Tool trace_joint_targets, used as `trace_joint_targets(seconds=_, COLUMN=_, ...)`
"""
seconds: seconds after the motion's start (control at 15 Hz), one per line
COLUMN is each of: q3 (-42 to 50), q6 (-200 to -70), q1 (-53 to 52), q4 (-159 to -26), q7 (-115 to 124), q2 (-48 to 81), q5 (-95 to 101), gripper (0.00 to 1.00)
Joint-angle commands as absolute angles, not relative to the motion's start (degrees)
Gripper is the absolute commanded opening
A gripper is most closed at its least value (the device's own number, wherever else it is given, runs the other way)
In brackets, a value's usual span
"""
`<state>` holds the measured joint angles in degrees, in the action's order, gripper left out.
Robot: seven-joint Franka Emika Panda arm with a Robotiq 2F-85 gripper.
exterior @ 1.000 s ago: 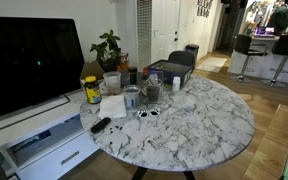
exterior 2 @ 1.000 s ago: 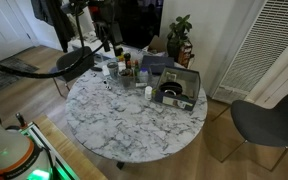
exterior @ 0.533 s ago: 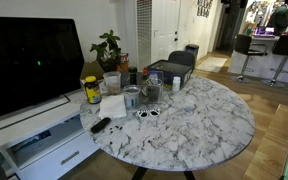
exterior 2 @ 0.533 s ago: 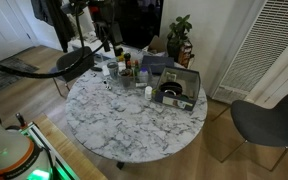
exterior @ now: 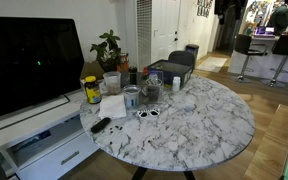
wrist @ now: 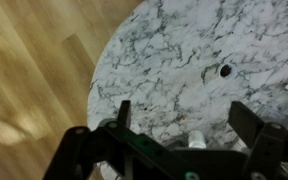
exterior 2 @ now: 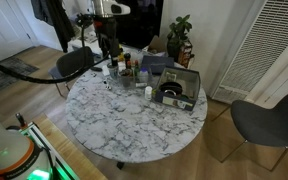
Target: Pour the contents in the measuring cup into the cup
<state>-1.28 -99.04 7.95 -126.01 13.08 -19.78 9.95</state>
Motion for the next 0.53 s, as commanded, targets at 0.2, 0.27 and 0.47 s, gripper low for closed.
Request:
trace_joint_targets(seconds=0.2, q3=-0.43, q6=-100.79, q1=5.73, q4=-128.41, q7=24.05, q2=-7.71, q5=-1.39, gripper=1.0)
trace_joint_targets(seconds=0.27, q3=-0.24, q6=-101.26, q1=5.64, q4=-128.37, q7=25.19, q2=-5.3, q5=-3.26, gripper=1.0)
trace_joint_targets(seconds=0.47, q3=0.95, q6=-103.76, q1=5.77, q4=-127.87, q7=25.38, q2=1.4, q5=-9.06, gripper=1.0)
